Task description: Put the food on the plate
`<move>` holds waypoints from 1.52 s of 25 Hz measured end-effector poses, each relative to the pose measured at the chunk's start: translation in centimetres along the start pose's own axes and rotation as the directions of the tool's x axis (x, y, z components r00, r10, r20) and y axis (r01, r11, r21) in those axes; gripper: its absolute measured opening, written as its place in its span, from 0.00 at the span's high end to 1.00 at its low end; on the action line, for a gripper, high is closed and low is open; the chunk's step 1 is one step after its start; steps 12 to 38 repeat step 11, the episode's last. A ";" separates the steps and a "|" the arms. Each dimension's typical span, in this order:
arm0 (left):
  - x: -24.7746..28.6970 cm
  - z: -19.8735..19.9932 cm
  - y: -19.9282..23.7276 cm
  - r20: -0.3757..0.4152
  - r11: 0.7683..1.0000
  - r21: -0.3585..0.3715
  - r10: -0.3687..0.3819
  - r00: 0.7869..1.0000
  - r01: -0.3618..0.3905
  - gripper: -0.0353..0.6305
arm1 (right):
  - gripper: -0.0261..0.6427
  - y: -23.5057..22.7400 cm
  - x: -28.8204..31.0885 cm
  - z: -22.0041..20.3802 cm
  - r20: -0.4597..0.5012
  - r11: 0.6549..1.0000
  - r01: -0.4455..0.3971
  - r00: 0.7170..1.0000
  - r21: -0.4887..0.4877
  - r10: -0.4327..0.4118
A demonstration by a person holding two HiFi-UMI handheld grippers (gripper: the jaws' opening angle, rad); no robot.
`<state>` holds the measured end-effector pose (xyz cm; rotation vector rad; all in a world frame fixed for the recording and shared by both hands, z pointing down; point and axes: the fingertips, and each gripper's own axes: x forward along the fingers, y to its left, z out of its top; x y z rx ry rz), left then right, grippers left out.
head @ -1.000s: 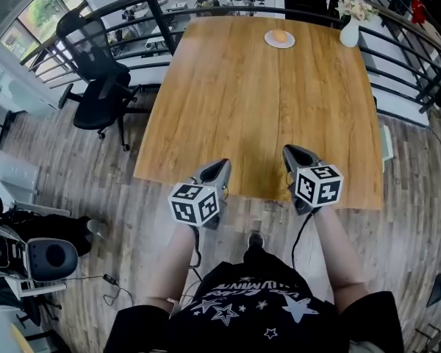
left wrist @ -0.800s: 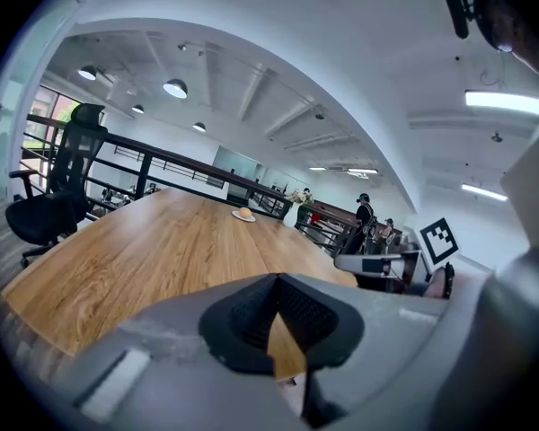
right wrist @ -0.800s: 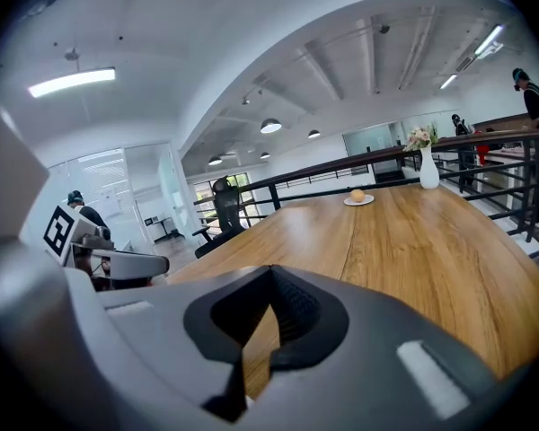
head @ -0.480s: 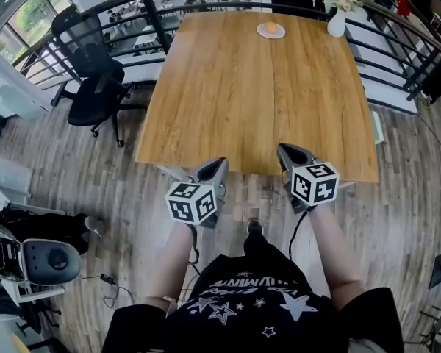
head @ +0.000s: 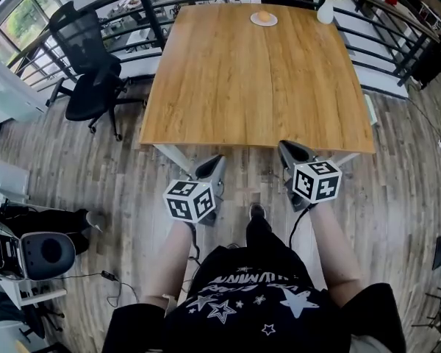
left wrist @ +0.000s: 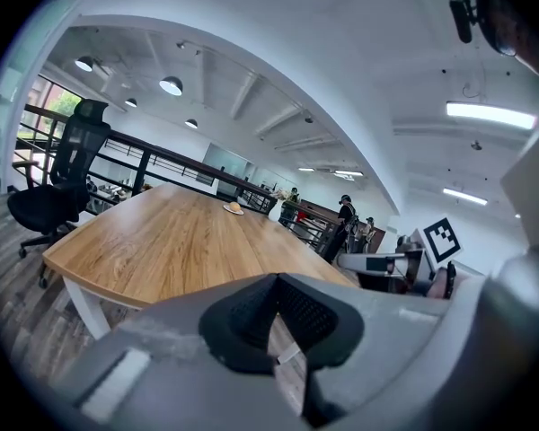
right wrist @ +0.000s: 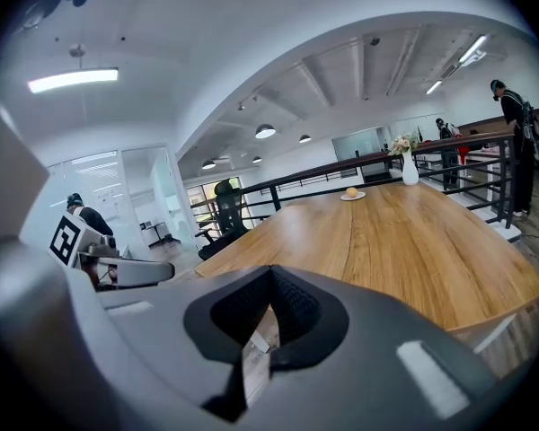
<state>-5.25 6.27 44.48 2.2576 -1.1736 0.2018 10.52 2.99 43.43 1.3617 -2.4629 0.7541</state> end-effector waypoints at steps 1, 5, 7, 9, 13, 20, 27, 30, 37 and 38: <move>-0.7 -0.5 -0.3 -0.001 1.000 0.005 -0.002 1.000 0.002 0.94 | 0.96 0.5 -0.6 -0.4 0.002 1.000 0.003 1.000 0.003 -0.003; -3.5 -1.9 -1.4 0.010 1.000 0.012 -0.028 1.000 0.028 0.94 | 0.96 2.5 -2.7 -1.9 0.011 1.000 0.012 1.000 0.007 -0.012; -4.7 -2.4 -1.8 0.018 0.999 0.015 -0.038 0.999 0.038 0.94 | 0.96 3.5 -3.5 -2.4 0.015 1.000 0.012 1.000 0.012 -0.012; -5.9 -3.0 -2.0 0.018 0.999 0.026 -0.040 0.999 0.040 0.94 | 0.96 4.5 -4.2 -3.1 0.016 1.000 0.010 1.000 0.020 -0.010; -6.9 -3.7 -2.1 0.013 0.999 0.038 -0.040 0.999 0.040 0.94 | 0.96 5.4 -5.0 -3.9 0.016 1.000 0.009 1.000 0.027 -0.009; -6.9 -3.7 -2.1 0.013 0.999 0.038 -0.040 0.999 0.040 0.94 | 0.96 5.4 -5.0 -3.9 0.016 1.000 0.009 1.000 0.027 -0.009; -6.9 -3.7 -2.1 0.013 0.999 0.038 -0.040 0.999 0.040 0.94 | 0.96 5.4 -5.0 -3.9 0.016 1.000 0.009 1.000 0.027 -0.009; -6.9 -3.7 -2.1 0.013 0.999 0.038 -0.040 0.999 0.040 0.94 | 0.96 5.4 -5.0 -3.9 0.016 1.000 0.009 1.000 0.027 -0.009; -6.9 -3.7 -2.1 0.013 0.999 0.038 -0.040 0.999 0.040 0.94 | 0.96 5.4 -5.0 -3.9 0.016 1.000 0.009 1.000 0.027 -0.009; -6.9 -3.7 -2.1 0.013 0.999 0.038 -0.040 0.999 0.040 0.94 | 0.96 5.4 -5.0 -3.9 0.016 1.000 0.009 1.000 0.027 -0.009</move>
